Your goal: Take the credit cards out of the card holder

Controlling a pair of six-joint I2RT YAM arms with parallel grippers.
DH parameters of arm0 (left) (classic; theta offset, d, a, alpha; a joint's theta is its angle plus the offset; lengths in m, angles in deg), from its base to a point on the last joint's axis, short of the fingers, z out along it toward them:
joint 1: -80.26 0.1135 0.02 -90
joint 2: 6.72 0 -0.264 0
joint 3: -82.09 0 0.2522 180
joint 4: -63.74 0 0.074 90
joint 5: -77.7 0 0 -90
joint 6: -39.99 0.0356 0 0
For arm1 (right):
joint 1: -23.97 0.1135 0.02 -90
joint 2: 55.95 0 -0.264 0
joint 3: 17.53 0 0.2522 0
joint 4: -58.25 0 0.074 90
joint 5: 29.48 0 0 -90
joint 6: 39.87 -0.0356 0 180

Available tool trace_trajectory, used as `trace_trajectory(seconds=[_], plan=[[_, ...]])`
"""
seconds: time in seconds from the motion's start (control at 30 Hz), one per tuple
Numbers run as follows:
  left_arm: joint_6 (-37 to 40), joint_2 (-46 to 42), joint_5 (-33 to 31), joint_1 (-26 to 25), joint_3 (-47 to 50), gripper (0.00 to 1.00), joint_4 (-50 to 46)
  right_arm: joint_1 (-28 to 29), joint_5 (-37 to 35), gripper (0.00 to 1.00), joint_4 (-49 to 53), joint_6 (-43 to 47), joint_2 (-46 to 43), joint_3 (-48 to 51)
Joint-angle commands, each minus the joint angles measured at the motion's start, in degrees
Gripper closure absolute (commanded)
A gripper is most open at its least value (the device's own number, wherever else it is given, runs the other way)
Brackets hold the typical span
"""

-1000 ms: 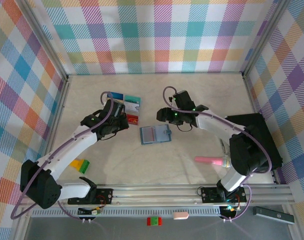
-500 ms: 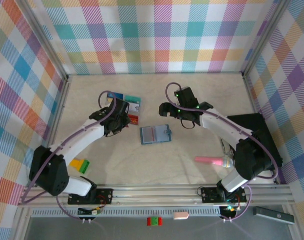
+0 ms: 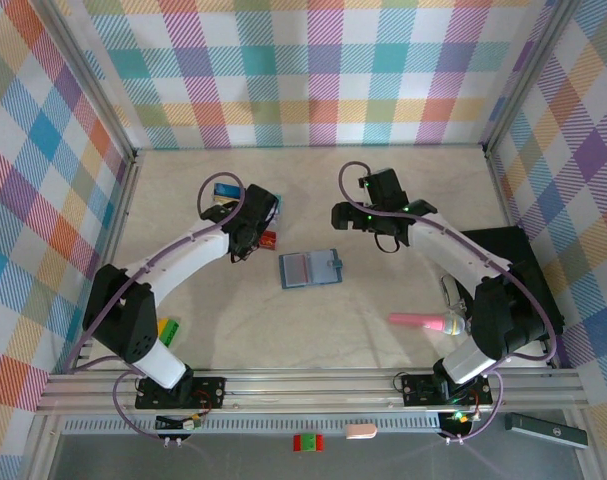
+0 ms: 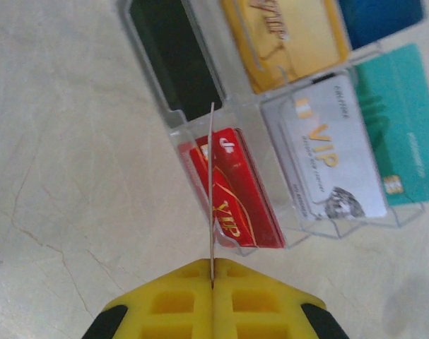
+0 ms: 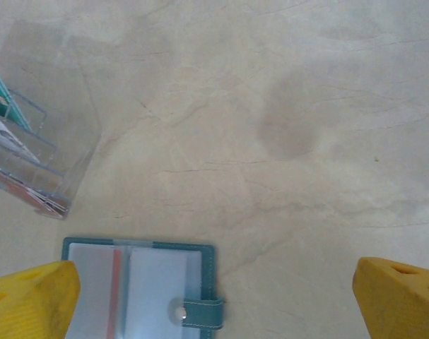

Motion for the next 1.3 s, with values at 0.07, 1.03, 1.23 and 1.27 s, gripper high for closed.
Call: trace_trajectory(seconds=[0.07,1.03,1.23,1.27], plan=[[-9.1,3.9,0.6,-0.6,-1.8,1.00,0.1,-1.8,2.7,0.01,1.3,3.4,-0.5,-2.5],[-16.0,12.3,4.4,0.3,-6.6,1.00,3.2,-6.8,8.5,0.01,0.0,0.4,0.4,-1.6],[-16.2,12.1,3.0,1.0,-6.2,1.00,2.5,-6.8,8.8,0.00,0.3,0.2,0.8,-2.0],[-16.3,12.0,3.1,1.1,-5.9,1.00,2.7,-6.9,8.8,0.01,0.5,0.2,0.9,-2.1]])
